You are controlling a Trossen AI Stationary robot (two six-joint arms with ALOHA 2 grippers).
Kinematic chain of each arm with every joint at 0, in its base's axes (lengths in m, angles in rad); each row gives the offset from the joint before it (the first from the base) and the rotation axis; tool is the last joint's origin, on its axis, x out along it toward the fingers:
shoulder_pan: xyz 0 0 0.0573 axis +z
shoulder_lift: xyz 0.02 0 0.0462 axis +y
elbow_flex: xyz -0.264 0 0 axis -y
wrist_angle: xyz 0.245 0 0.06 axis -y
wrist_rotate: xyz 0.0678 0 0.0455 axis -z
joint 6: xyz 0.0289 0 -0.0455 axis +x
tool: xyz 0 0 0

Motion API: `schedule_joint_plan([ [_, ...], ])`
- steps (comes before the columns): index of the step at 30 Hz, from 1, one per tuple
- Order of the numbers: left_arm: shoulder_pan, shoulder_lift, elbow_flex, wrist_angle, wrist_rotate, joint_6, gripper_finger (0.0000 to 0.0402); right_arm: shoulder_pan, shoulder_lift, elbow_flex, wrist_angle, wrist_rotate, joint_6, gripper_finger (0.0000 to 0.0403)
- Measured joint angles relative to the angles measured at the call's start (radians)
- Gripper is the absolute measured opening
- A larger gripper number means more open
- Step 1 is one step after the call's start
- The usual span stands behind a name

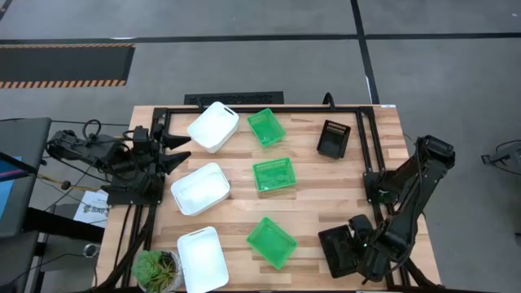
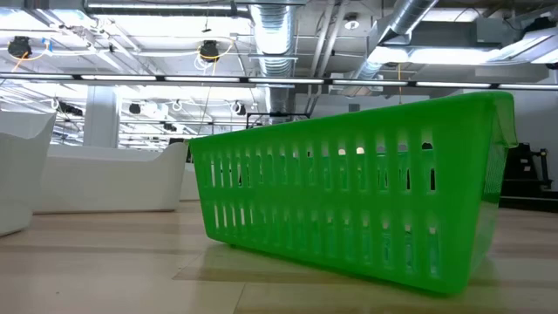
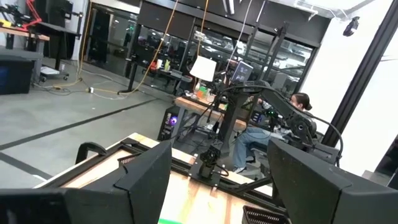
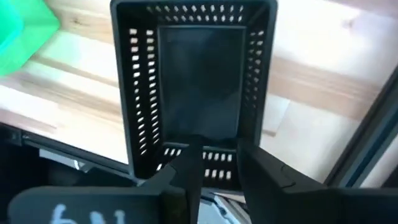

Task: Stack baskets by color
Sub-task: Stack the top black bin on the bottom black bin

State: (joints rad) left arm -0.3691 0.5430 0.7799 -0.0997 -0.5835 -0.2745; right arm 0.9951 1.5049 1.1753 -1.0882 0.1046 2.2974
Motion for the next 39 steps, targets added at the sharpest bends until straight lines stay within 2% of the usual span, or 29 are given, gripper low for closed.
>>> schedule_joint_plan([
  [2, 0.0, 0.0, 0.0, 0.0, 0.004, 0.0, 0.0254, -0.024, -0.014, 0.01, -0.006, 0.04, -0.002, 0.013],
  [5, 0.0, 0.0, 0.0, -0.001, 0.04, 0.0, 0.0254, -0.09, -0.064, 0.03, -0.007, 0.194, -0.032, 0.0137],
  [7, 0.0, 0.0, 0.0, -0.006, 0.052, 0.0, 0.0254, -0.162, -0.107, 0.046, -0.011, 0.306, -0.131, 0.014],
  [9, 0.0, 0.0, 0.0, -0.025, 0.052, 0.0, 0.0254, -0.252, -0.152, 0.058, -0.008, 0.368, -0.292, 0.0141],
  [16, 0.0, 0.0, 0.0, -0.09, 0.05, -0.039, 0.0254, -0.691, -0.234, 0.07, -0.011, 0.374, -1.059, 0.0132],
  [20, 0.0, 0.0, 0.0, -0.135, 0.05, -0.069, 0.0254, -0.9, -0.193, 0.07, -0.028, 0.352, -1.444, 0.0138],
  [23, 0.0, 0.0, 0.0, -0.177, 0.051, -0.079, 0.0254, -1.009, -0.134, 0.07, -0.054, 0.298, -1.663, 0.0164],
  [26, 0.0, 0.0, 0.0, -0.214, 0.05, -0.08, 0.0254, -1.086, -0.062, 0.069, -0.103, 0.267, -1.787, 0.0203],
  [30, 0.0, 0.0, 0.0, -0.236, 0.05, -0.08, 0.0254, -1.158, 0.02, 0.049, -0.177, 0.265, -1.849, 0.0247],
  [34, 0.0, 0.0, 0.0, -0.263, 0.049, -0.08, 0.0254, -1.203, 0.042, -0.035, -0.158, 0.281, -1.902, 0.0254],
  [39, 0.0, 0.0, 0.0, -0.279, 0.048, -0.081, 0.0254, -1.239, -0.014, -0.182, 0.003, 0.281, -1.966, 0.0247],
])
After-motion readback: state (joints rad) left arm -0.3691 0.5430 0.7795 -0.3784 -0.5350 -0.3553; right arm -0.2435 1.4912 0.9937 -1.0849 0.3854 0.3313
